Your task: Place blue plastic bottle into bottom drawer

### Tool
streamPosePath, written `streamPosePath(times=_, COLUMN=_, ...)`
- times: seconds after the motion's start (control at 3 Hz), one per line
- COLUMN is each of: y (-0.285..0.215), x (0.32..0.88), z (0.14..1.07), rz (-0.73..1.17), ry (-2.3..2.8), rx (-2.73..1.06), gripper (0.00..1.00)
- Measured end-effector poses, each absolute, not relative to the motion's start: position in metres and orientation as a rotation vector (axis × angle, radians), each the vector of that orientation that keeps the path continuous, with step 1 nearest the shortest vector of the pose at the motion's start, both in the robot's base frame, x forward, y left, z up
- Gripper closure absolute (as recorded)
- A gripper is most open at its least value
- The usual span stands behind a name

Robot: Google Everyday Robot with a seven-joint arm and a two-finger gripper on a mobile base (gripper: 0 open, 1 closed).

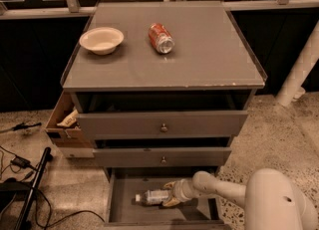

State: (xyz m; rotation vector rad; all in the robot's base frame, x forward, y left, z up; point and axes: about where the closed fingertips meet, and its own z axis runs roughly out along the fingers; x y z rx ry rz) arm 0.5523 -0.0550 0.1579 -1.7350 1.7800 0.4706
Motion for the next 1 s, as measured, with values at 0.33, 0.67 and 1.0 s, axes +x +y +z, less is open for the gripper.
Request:
streamPosePath(times=0.33, y=-0.0639, x=0.5509, z=0.1424, rz=0.473, ry=1.822, rx=-1.730, gripper=1.00)
streamPosePath(times=0.67, y=-0.0678, x=0.5498, z=0.1351, rz=0.472, ry=1.841, rx=-1.730, gripper=1.00)
streamPosePath(times=1.0, y=-0.0678, x=0.5498, z=0.1351, rz=0.472, ry=1.841, rx=-1.730, gripper=0.81)
